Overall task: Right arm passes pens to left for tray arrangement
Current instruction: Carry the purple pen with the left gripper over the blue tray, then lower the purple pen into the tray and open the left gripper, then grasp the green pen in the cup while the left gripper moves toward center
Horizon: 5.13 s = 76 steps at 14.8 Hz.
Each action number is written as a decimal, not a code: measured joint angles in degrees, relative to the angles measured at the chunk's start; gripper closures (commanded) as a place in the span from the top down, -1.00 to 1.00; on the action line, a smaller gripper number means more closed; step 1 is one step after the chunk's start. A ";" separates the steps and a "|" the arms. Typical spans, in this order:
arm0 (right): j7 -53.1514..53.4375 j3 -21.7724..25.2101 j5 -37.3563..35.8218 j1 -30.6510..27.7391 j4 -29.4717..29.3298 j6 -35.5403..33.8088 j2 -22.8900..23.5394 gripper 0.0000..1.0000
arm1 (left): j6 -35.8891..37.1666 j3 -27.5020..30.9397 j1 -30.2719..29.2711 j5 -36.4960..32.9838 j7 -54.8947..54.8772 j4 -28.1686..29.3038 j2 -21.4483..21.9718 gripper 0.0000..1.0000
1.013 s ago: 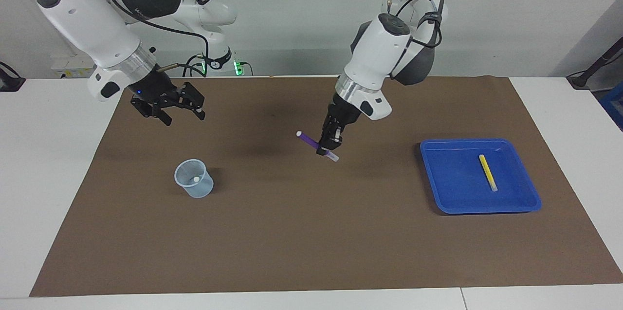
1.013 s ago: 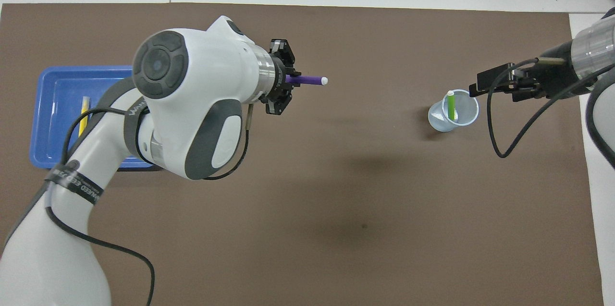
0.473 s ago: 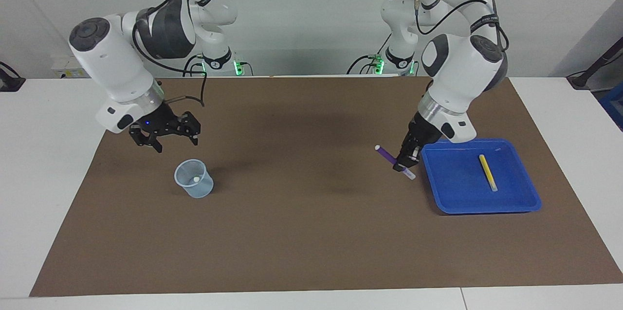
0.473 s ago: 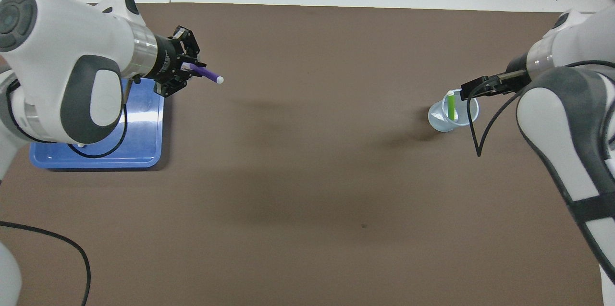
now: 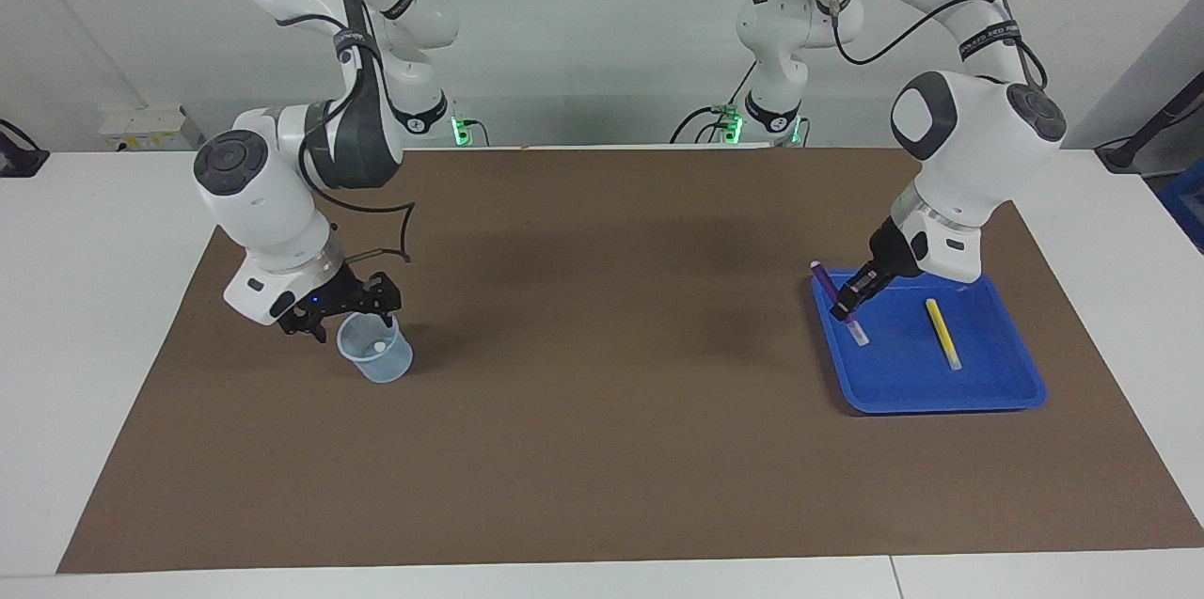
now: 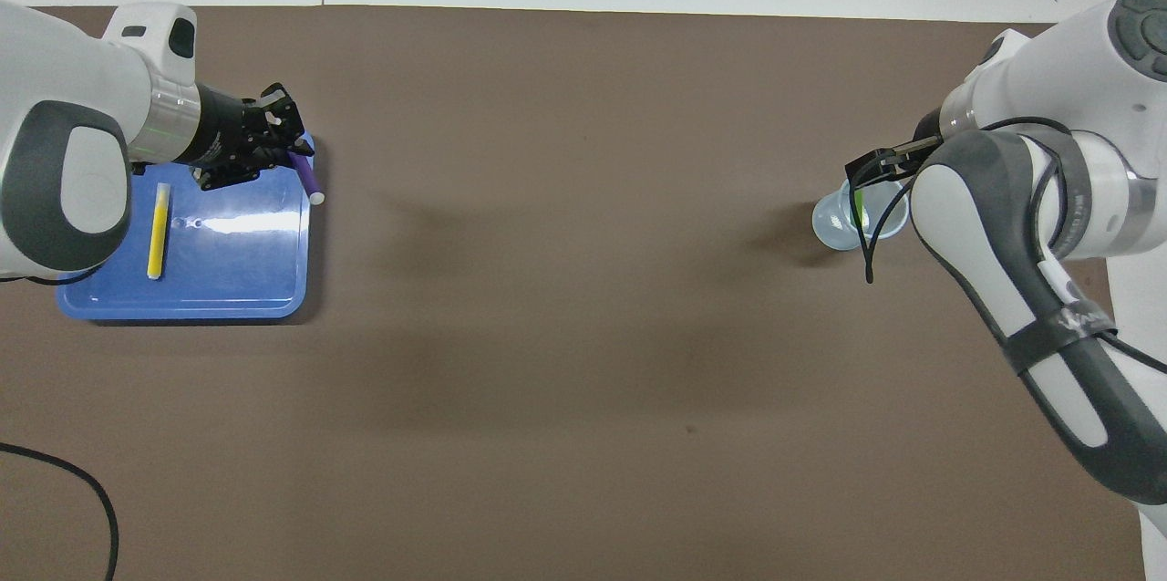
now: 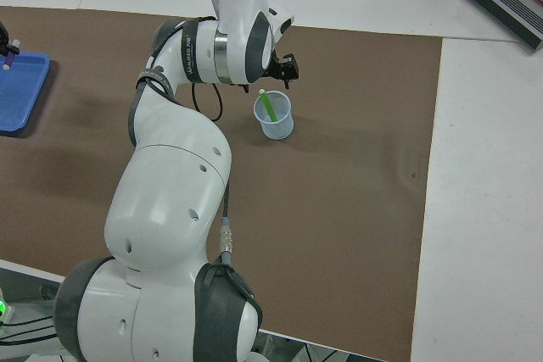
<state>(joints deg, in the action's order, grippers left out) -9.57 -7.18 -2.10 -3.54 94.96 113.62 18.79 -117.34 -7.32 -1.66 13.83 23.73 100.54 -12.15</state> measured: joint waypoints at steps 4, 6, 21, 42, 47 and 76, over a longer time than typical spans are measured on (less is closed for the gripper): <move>-0.02 -0.11 -0.31 1.35 0.00 0.00 0.19 1.00 | -0.81 0.13 -3.29 -6.26 -15.45 5.57 0.90 -1.00; -0.02 -0.09 -0.37 1.37 -0.01 0.13 0.35 0.96 | -3.81 0.04 -3.30 -8.12 -21.19 8.21 0.78 -1.00; -0.08 -0.10 -1.93 1.48 0.09 2.80 2.77 -0.13 | -18.08 -0.32 -5.38 -15.34 -24.39 12.50 -6.15 -1.00; -0.08 -0.19 -1.94 1.88 0.32 3.95 3.37 -0.43 | -5.55 -0.76 -4.73 -15.15 -20.28 3.30 -7.52 -0.21; -0.12 0.01 -1.94 1.53 -0.08 3.02 3.37 -0.92 | 3.50 -1.58 -3.68 -9.68 -12.01 -2.91 -6.42 -0.11; 30.04 -0.51 22.69 3.97 -9.47 -14.84 -6.51 -1.00 | 1.38 -2.76 21.30 8.05 84.89 -3.06 -0.45 1.00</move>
<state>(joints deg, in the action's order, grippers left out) 20.47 -7.69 20.60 0.43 85.49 98.78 12.28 -115.96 -10.08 19.63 21.88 108.62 97.47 -12.60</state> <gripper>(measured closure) 0.824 0.000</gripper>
